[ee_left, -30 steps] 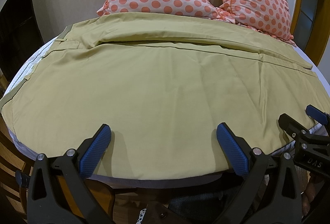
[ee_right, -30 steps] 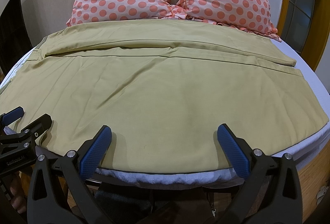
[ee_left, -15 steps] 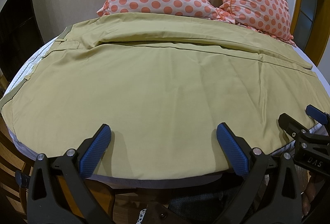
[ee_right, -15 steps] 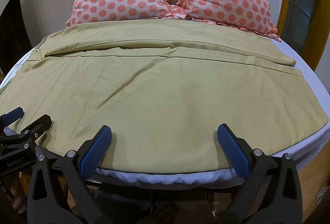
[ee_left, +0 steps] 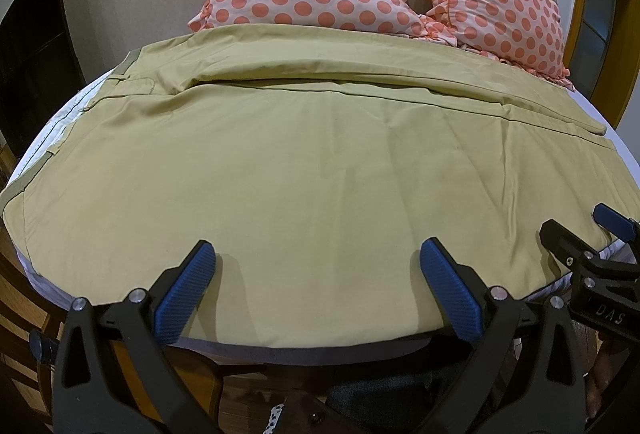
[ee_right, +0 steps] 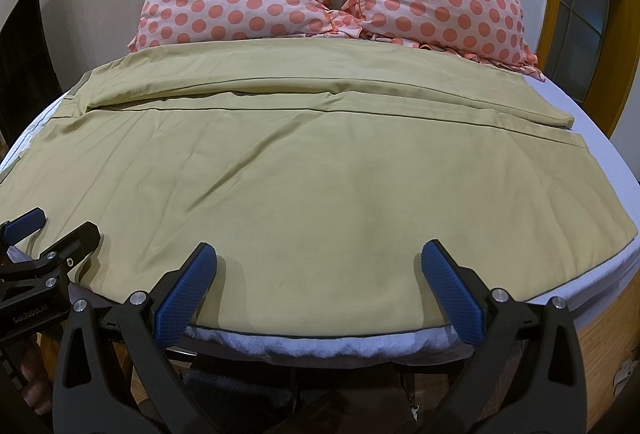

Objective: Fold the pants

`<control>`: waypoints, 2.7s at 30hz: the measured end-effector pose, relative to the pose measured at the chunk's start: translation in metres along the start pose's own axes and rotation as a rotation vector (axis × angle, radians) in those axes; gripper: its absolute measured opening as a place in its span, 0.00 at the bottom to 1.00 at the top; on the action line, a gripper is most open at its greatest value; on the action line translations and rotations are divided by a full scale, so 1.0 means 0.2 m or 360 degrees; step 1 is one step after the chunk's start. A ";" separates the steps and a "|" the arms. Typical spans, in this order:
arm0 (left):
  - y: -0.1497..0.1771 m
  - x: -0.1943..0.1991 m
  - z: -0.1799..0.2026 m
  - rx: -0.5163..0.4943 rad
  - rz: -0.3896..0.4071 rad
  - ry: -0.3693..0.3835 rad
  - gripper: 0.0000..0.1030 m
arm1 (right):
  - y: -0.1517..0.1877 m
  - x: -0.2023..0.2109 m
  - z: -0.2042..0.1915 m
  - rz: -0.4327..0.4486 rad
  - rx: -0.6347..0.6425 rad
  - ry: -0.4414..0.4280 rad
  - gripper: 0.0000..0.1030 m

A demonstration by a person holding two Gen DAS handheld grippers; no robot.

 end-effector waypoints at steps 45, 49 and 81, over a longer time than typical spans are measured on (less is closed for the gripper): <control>-0.27 0.05 -0.23 0.0172 0.0210 0.0095 0.98 | -1.05 -0.64 1.61 0.0278 -0.1316 0.0100 0.02; -0.29 0.08 -0.30 0.0219 0.0241 0.0188 0.98 | -0.78 -0.13 1.53 0.0541 -0.1321 -0.0220 0.02; -1.15 -0.62 -0.82 0.0756 -0.0019 0.0316 0.80 | -0.23 0.16 1.52 0.0512 -0.1434 -0.0467 0.04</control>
Point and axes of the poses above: each gripper's, at about its wrist camera, not at the fingertips, and x roughly against the way its jaws point, z to its right, y to its underside, the point moved 6 cm from there along -x, roughly the way its jaws point, and after that the axes turned 1 degree about -z, right-handed, at the moved point
